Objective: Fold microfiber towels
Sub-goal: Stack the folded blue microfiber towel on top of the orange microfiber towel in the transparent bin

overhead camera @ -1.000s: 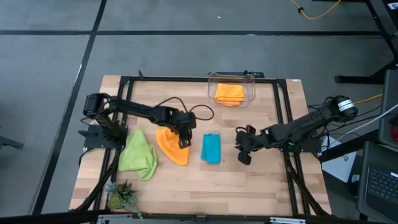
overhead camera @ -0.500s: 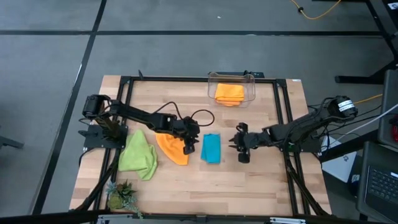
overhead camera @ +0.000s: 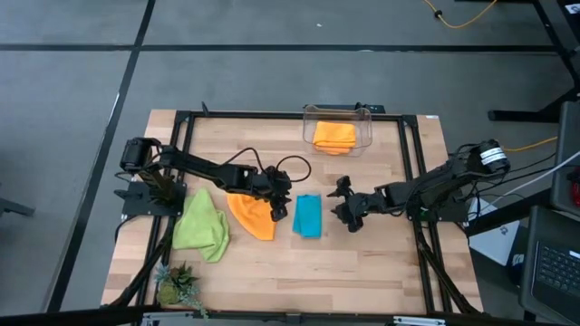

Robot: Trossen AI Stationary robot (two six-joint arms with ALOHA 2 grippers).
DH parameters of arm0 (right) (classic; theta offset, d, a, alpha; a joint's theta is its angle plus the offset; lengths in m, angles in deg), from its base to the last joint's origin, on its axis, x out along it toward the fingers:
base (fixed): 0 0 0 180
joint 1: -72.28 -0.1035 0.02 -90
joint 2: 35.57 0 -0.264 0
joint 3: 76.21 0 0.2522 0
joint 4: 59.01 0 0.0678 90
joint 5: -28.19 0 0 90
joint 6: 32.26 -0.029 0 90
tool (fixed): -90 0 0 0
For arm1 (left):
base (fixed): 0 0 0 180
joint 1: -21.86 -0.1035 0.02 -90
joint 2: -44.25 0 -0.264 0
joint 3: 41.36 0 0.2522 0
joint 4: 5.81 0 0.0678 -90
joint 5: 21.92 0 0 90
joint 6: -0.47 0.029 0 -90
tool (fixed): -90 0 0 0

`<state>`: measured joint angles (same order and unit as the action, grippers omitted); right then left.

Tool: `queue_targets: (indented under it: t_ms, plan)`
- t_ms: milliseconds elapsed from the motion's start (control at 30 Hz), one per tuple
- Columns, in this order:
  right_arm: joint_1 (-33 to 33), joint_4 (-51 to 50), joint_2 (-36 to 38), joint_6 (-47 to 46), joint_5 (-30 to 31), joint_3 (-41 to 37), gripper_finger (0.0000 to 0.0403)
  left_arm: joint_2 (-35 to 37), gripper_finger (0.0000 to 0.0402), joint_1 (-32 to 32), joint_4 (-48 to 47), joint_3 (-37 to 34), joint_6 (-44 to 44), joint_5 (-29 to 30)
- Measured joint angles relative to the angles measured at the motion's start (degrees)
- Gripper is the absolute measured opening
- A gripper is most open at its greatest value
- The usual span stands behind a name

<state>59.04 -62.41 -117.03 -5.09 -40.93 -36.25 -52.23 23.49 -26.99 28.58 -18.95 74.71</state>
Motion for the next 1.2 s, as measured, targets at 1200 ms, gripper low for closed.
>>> queue_targets:
  t_ms: [1200]
  plan:
    - [-7.6,9.9,-18.3,33.5,1.2,8.5,0.0272,-7.8,0.0099,0.6,-0.2,0.0,-11.5,-5.2]
